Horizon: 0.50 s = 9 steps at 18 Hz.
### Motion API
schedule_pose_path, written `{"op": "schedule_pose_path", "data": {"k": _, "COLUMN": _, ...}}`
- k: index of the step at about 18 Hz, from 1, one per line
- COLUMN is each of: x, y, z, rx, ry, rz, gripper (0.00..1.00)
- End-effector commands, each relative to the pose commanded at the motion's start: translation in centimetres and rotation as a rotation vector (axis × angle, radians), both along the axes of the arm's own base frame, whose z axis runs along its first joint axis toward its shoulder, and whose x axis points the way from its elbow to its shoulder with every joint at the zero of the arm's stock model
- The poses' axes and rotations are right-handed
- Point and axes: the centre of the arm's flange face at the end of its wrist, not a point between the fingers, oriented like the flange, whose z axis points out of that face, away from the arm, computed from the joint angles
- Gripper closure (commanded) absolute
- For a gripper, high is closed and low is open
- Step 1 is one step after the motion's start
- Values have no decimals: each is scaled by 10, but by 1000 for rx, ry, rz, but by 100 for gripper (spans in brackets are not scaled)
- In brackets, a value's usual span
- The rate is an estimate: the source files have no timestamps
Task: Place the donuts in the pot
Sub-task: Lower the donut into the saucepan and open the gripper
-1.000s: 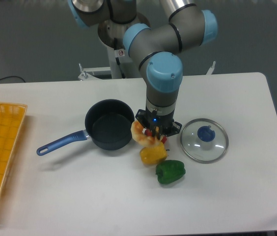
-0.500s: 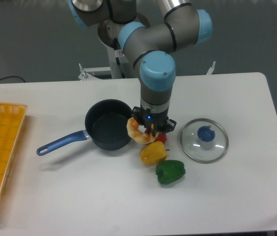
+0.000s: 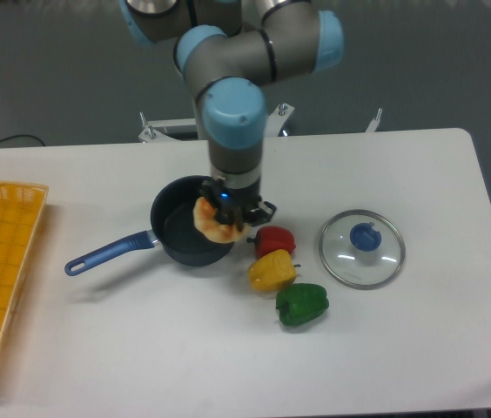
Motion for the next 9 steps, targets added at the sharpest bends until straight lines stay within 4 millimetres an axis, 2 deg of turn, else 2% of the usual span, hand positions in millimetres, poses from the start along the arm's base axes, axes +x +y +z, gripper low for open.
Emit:
{"op": "schedule_pose_path", "data": {"k": 4, "x": 27, "y": 9, "z": -4, "rx": -17, "ry": 5, "rz": -41, "gripper": 74}}
{"op": "schedule_pose_path", "data": {"k": 9, "x": 39, "y": 12, "z": -16, "rx": -69, "ry": 36, "rz": -81, "gripper": 74}}
